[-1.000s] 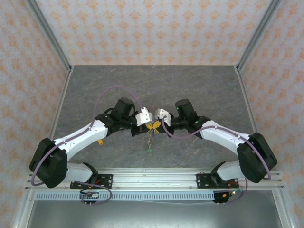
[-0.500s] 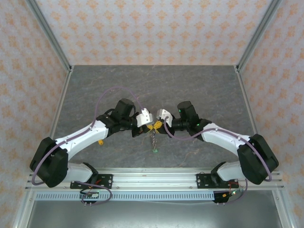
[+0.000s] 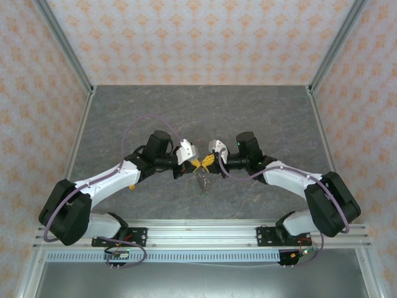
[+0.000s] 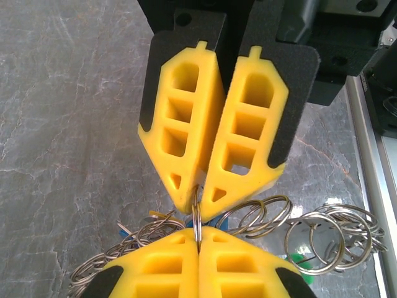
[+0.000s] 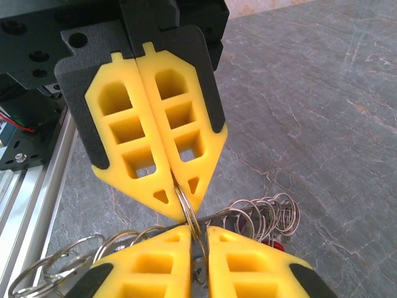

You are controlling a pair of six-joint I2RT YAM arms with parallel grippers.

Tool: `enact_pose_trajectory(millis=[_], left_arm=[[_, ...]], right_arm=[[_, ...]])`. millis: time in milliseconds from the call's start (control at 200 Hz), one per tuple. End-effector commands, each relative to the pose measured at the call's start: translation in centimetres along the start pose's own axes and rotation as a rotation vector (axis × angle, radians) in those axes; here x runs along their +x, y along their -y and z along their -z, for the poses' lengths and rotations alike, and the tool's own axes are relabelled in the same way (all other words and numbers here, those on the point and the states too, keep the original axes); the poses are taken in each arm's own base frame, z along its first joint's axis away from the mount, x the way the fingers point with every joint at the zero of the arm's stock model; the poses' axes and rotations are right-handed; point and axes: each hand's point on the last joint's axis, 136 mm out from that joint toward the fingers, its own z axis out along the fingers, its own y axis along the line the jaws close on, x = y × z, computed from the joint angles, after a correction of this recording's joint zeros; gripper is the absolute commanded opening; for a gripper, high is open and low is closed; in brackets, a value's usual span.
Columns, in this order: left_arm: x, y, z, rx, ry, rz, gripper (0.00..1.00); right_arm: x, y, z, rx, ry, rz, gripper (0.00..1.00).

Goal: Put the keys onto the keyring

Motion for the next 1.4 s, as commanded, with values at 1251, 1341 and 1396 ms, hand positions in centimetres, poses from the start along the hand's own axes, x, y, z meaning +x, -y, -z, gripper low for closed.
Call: enact_pose_trajectory(millis=[1251,1341,1396], left_arm=[[0.6,-0.3,0.7,-0.022,-0.177,-0.12,0.06],[0.6,-0.2,0.7,-0.019,-0.177,-0.121,0.0],[0.5,-0.2,0.6,-0.014,-0.169,-0.12,0.0]], right_arm=[[-4.1,-1.2,0.0,0.001,-0.053,0.152,0.0],[-3.9,-1.1,-0.1,0.007,-0.054,0.15,0.0],[-3.7,-1.1,-0.1,0.01,-0.058,0.147,0.0]])
